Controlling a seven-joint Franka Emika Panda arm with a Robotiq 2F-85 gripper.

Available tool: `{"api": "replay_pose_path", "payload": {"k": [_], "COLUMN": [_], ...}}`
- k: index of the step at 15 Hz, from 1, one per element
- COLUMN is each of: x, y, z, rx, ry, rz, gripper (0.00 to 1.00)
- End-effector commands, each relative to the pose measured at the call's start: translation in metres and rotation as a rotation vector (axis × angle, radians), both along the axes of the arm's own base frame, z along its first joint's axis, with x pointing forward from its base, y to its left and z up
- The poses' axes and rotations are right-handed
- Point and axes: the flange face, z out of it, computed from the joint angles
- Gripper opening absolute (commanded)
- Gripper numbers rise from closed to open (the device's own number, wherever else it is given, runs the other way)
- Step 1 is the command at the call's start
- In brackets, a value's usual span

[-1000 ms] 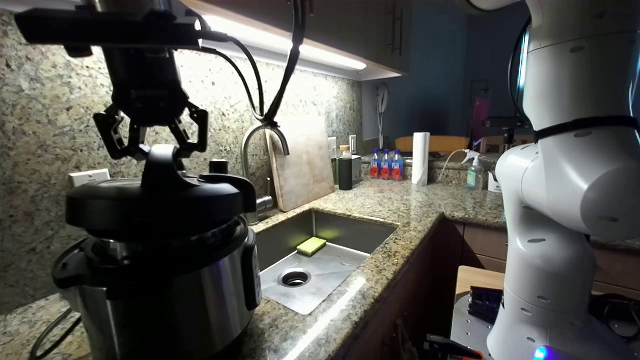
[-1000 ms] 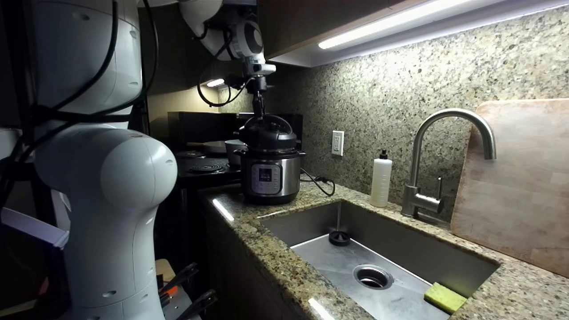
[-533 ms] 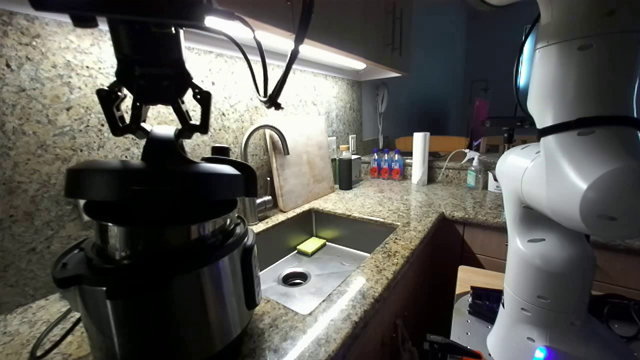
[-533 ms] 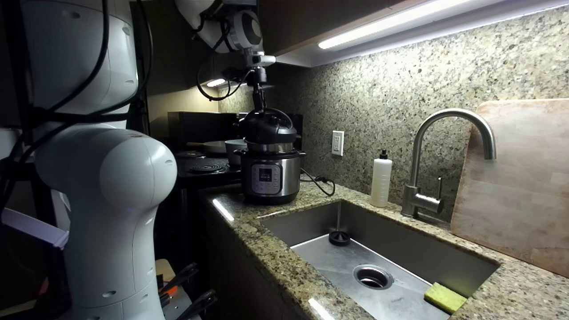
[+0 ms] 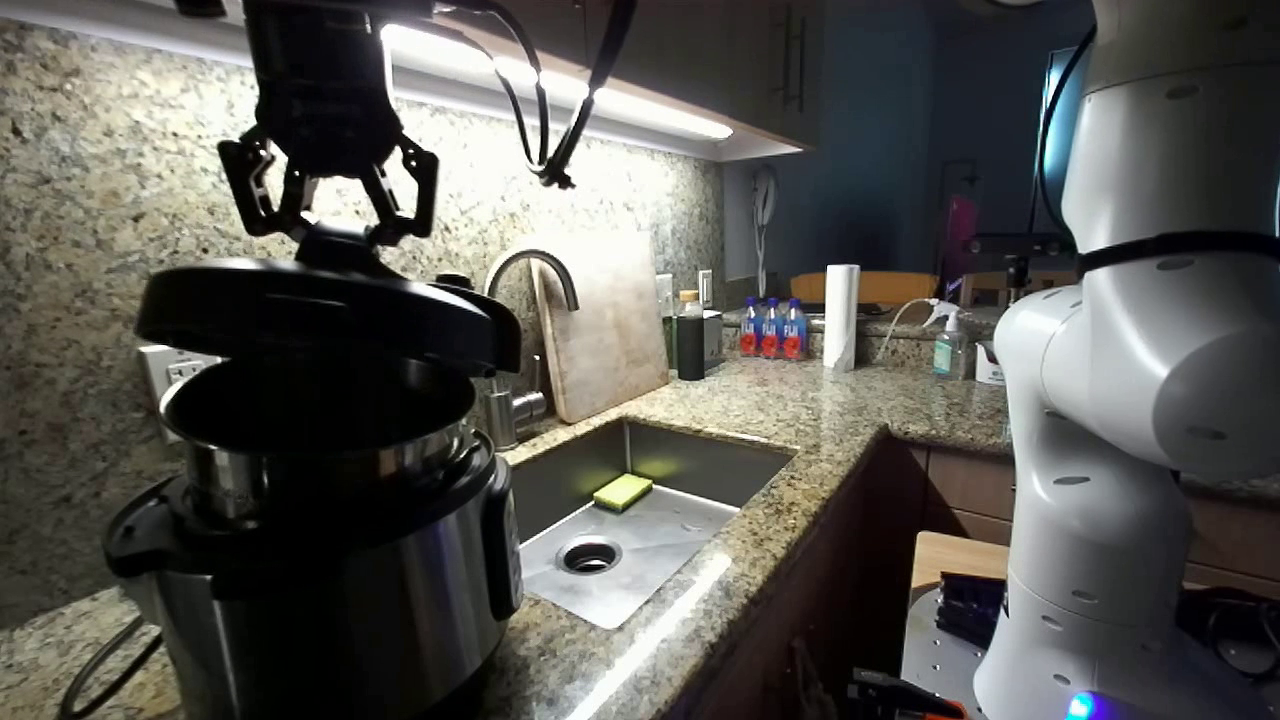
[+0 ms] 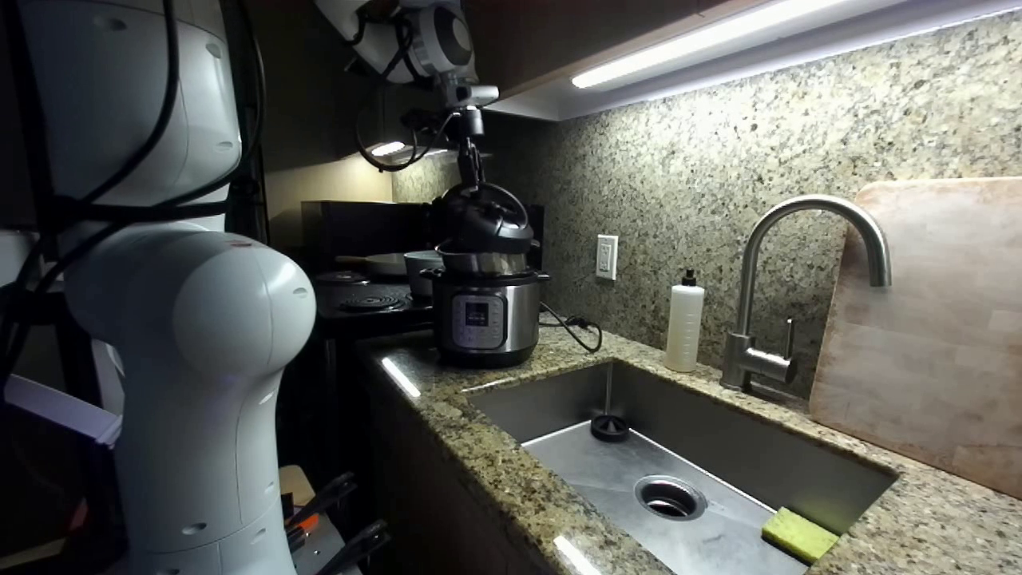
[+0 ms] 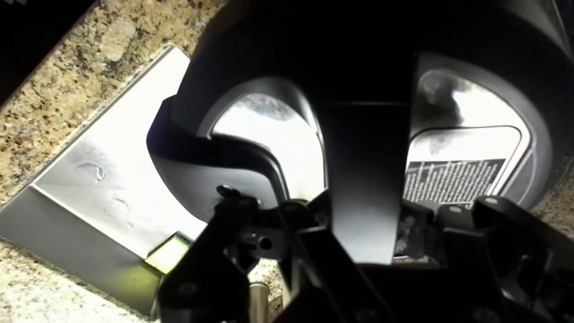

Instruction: Remove the black lid from the rice cooker and put it inside the sink

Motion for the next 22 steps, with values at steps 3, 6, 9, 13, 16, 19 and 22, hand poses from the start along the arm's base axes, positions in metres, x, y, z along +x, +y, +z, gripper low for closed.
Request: {"api": "replay_pose_path", "payload": {"k": [3, 6, 9, 13, 16, 19, 22], "x": [-0.011, -0.006, 0.001, 0.009, 0.014, 0.016, 0.013], "y": [-0.022, -0.032, -0.047, -0.063, -0.075, -0.087, -0.103], "z": [0.025, 0.022, 0.017, 0.010, 0.004, -0.001, -0.006], "rx": [-0.017, -0.026, -0.032, -0.036, -0.038, -0.041, -0.041], "ry": [-0.031, -0.022, -0.008, 0.011, 0.022, 0.030, 0.036], "rz": [-0.029, -0.051, -0.084, -0.119, -0.143, -0.165, -0.194], "gripper": [0.04, 0.04, 0.04, 0.04, 0.04, 0.04, 0.04]}}
